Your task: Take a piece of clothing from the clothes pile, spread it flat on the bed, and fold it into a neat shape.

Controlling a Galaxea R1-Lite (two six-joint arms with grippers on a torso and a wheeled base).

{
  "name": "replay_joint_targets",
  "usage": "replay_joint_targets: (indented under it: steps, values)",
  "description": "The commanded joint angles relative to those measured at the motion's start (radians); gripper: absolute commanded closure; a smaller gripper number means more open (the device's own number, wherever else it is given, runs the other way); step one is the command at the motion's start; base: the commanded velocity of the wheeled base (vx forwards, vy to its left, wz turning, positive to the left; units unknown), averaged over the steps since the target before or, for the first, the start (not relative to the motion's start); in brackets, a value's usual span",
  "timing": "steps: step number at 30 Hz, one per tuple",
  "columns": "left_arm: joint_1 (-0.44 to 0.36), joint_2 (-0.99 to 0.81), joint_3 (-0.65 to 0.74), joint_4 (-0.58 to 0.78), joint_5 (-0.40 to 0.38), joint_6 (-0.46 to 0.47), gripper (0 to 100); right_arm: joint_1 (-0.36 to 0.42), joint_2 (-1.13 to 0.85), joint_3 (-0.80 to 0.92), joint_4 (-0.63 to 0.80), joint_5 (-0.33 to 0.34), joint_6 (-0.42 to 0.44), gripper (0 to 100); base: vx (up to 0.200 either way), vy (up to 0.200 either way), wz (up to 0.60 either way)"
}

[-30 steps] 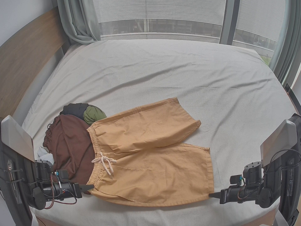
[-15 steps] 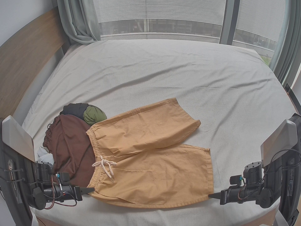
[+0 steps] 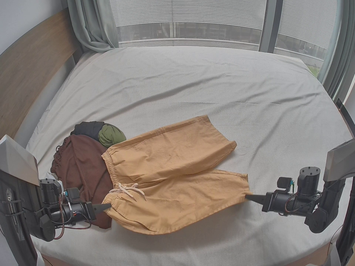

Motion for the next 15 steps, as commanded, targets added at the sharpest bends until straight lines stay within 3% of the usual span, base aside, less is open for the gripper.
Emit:
replay_joint_targets:
  steps: [1, 11, 15]
  values:
    - [-0.002, -0.026, -0.046, -0.003, 0.002, -0.014, 100, -0.011, -0.062, -0.074, 0.010, -0.001, 0.017, 100, 0.000, 0.000, 0.00]
    - [-0.013, -0.062, -0.074, -0.003, 0.010, -0.098, 100, -0.025, -0.068, -0.203, 0.098, -0.003, 0.041, 100, 0.000, 0.000, 0.00]
    - [-0.018, -0.085, -0.089, -0.003, 0.018, -0.143, 100, -0.018, -0.111, -0.275, 0.199, -0.010, 0.047, 100, 0.000, 0.000, 0.00]
